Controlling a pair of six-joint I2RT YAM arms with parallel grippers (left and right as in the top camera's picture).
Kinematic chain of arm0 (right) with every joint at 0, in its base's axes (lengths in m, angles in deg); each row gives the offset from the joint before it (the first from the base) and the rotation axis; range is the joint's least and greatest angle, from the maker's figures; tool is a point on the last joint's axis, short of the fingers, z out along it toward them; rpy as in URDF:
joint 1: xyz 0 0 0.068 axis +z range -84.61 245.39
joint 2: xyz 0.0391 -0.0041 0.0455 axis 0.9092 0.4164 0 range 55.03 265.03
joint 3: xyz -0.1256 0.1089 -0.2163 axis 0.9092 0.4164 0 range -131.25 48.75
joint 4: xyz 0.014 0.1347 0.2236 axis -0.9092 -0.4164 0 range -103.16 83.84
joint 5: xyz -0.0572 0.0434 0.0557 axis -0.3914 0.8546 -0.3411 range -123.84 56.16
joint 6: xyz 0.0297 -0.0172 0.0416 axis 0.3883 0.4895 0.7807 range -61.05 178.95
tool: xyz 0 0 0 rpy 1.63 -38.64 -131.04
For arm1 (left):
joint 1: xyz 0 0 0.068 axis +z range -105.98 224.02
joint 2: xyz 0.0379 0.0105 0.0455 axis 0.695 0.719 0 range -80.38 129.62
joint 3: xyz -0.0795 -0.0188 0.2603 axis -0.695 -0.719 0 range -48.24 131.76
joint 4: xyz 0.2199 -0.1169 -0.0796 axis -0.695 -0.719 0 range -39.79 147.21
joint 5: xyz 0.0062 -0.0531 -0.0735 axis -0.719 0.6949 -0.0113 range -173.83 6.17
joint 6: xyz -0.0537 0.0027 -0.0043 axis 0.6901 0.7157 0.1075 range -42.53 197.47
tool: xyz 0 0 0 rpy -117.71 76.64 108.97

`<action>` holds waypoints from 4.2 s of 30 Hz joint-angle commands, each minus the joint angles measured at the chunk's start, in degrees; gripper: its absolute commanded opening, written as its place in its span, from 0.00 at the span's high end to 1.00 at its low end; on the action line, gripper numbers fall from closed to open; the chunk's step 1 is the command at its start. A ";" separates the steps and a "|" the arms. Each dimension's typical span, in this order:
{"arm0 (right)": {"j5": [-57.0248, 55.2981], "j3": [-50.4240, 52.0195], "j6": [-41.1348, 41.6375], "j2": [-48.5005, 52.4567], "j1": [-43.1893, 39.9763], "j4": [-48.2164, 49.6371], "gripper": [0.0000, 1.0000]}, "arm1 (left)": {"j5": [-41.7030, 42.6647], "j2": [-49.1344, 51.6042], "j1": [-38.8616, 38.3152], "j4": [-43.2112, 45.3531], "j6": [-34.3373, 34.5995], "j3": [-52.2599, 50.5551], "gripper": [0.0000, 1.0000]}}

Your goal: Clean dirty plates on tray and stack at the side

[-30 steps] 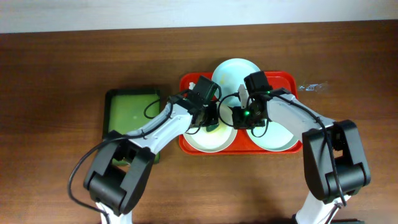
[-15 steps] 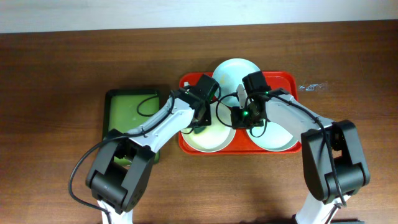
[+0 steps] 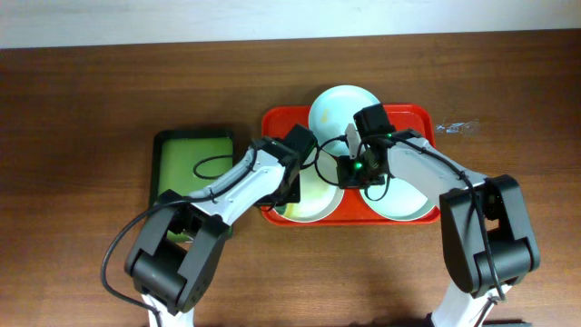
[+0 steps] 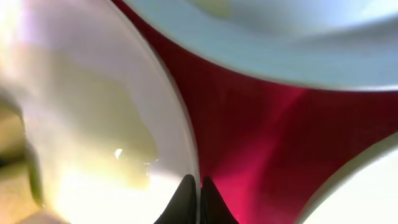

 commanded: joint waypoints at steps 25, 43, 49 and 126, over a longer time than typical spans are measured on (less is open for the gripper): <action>-91.54 -32.68 -11.02 -6.25 32.15 -41.88 0.96 | -7.30 -18.34 29.90 -18.75 -4.37 5.60 1.00; -10.38 -28.48 0.98 -5.79 -15.37 -24.06 0.96 | -7.28 -18.34 29.90 -18.67 -4.37 5.22 1.00; -10.32 -28.37 0.96 -4.09 -42.62 -21.55 0.96 | -7.28 -18.34 29.90 -18.05 -4.35 5.22 1.00; -2.03 -24.33 1.81 11.45 -0.59 -2.75 0.59 | -5.31 -18.34 29.86 -14.40 -4.35 5.22 1.00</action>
